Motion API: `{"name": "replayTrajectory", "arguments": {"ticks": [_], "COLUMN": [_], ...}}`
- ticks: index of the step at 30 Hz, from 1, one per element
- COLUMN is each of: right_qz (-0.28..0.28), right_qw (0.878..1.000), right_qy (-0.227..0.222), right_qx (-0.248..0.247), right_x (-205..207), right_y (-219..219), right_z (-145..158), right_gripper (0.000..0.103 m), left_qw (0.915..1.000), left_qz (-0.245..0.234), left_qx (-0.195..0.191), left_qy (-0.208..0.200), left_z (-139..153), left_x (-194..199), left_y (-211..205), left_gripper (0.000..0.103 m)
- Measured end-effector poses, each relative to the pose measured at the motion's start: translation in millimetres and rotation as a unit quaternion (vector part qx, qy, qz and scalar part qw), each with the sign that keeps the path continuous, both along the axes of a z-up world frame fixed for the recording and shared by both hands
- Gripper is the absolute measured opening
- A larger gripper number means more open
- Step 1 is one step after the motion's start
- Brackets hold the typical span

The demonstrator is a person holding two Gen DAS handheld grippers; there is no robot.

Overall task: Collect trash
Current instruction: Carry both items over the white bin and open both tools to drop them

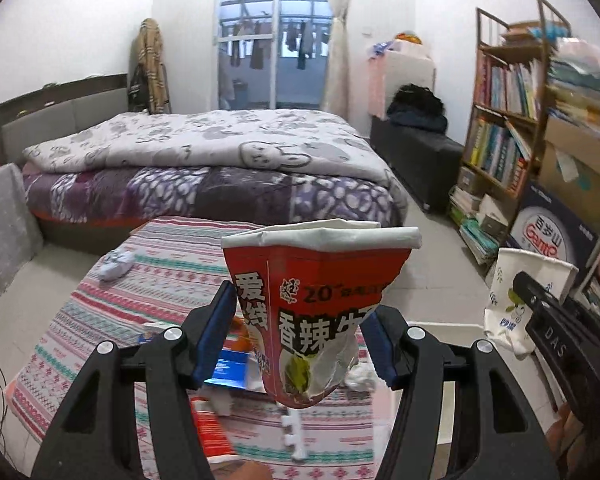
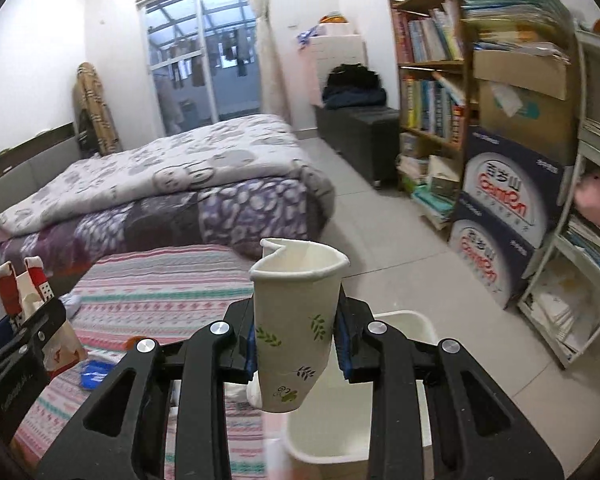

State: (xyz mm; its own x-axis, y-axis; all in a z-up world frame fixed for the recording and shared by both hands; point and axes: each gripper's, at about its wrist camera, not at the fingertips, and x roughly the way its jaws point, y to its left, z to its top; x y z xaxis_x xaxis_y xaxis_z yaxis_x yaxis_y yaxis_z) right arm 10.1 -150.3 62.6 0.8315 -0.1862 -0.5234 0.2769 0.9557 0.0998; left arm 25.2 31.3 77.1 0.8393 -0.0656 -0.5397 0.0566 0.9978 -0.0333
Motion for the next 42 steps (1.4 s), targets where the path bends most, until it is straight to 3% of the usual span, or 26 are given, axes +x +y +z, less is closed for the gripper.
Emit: {"name": "replayTrajectory", "arguments": {"ticks": [7, 8, 9, 11, 15, 25, 27, 28, 37, 42], "right_qz": [-0.041, -0.052, -0.067, -0.098, -0.144, -0.235, -0.247, -0.251, -0.268, -0.25], "right_qw": [0.997, 0.996, 0.994, 0.991, 0.983, 0.96, 0.956, 0.955, 0.954, 0.961], "right_qy": [0.052, 0.056, 0.058, 0.055, 0.053, 0.027, 0.02, 0.017, -0.004, 0.004], "right_qx": [0.039, 0.045, 0.056, 0.075, 0.101, 0.151, 0.156, 0.157, 0.137, 0.118], "right_x": [10.9, 11.1, 10.1, 5.6, -3.1, -34.5, -40.5, -42.3, -52.3, -43.9], "right_y": [-52.0, -57.6, -67.3, -86.6, -119.9, -178.1, -185.1, -187.4, -191.0, -173.7], "right_z": [-27.9, -29.8, -32.4, -34.5, -38.6, -36.3, -35.6, -35.1, -30.1, -28.1], "right_gripper": [0.031, 0.035, 0.049, 0.067, 0.078, 0.087, 0.089, 0.09, 0.096, 0.096], "left_qw": [0.9985, 0.9979, 0.9975, 0.9963, 0.9937, 0.9859, 0.9844, 0.9832, 0.981, 0.9815], "left_qz": [-0.038, -0.045, -0.05, -0.062, -0.084, -0.135, -0.144, -0.15, -0.163, -0.153], "left_qx": [0.028, 0.033, 0.036, 0.039, 0.042, 0.056, 0.054, 0.054, 0.058, 0.068], "left_qy": [0.027, 0.032, 0.035, 0.045, 0.061, 0.082, 0.087, 0.089, 0.087, 0.093], "left_z": [-24.9, -29.1, -31.5, -37.9, -47.3, -64.6, -66.0, -66.3, -61.6, -64.9], "left_x": [14.6, 17.7, 19.8, 25.3, 32.3, 33.0, 33.7, 34.4, 26.2, 23.0], "left_y": [-57.3, -67.0, -73.1, -89.4, -118.1, -186.0, -196.8, -203.0, -212.3, -194.2], "left_gripper": [0.06, 0.06, 0.06, 0.06, 0.06, 0.065, 0.07, 0.079, 0.087, 0.088]}}
